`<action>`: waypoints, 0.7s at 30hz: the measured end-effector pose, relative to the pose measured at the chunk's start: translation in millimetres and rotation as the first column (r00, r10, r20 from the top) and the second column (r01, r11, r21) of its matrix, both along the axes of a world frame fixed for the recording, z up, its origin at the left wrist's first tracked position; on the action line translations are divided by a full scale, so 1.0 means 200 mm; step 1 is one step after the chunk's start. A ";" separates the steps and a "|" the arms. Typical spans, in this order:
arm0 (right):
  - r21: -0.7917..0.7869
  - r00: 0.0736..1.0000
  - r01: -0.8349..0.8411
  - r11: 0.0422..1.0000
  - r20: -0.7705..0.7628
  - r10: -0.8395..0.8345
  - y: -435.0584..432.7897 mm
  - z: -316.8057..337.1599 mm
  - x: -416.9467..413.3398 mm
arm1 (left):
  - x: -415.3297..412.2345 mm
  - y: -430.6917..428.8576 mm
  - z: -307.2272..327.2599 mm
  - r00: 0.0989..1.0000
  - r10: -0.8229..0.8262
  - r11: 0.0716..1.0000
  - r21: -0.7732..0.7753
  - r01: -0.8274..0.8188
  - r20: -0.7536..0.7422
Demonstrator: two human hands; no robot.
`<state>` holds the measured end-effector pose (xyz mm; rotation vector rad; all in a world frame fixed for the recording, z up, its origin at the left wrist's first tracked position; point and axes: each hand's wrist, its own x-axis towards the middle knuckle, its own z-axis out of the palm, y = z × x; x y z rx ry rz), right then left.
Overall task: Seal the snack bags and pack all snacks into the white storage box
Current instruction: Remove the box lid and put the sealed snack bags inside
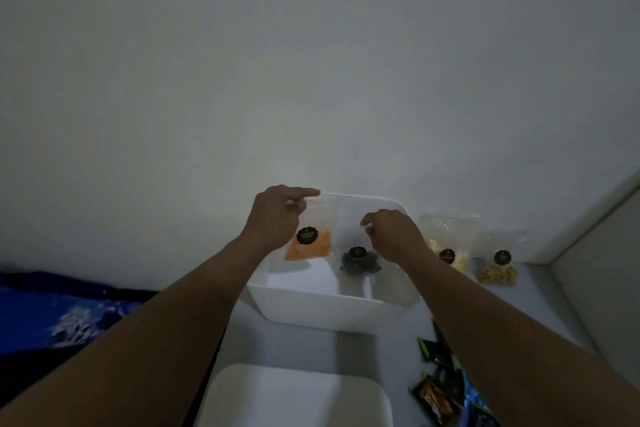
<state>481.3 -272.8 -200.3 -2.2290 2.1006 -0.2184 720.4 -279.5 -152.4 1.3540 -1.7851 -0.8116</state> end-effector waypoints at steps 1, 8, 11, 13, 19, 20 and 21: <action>-0.003 0.998 -0.012 1.000 -0.057 0.012 -0.01 -0.01 -0.01 | -0.01 0.00 -0.01 1.000 -0.003 1.000 0.010 0.003 -0.004; -0.142 0.959 -0.024 0.990 -0.283 -0.018 -0.06 0.02 -0.09 | -0.12 -0.04 -0.07 0.999 -0.024 0.997 0.070 0.026 -0.033; -0.151 0.987 0.058 0.987 -0.137 -0.079 -0.02 0.06 -0.12 | -0.22 -0.05 -0.10 0.998 -0.056 0.994 0.096 0.059 -0.026; -0.116 0.987 0.161 0.980 -0.005 -0.162 0.03 0.08 -0.14 | -0.30 -0.04 -0.13 0.996 -0.085 0.989 0.118 0.089 -0.041; 0.248 0.975 0.161 0.955 0.110 -0.193 0.11 0.00 -0.26 | -0.50 -0.06 -0.30 0.994 -0.105 0.973 0.205 0.109 -0.031; 0.277 0.978 0.137 0.951 0.114 -0.174 0.12 -0.01 -0.27 | -0.52 -0.07 -0.34 0.994 -0.105 0.973 0.204 0.104 -0.010; 0.285 0.977 0.126 0.950 0.131 -0.169 0.13 -0.02 -0.28 | -0.55 -0.08 -0.36 0.994 -0.109 0.974 0.200 0.105 0.009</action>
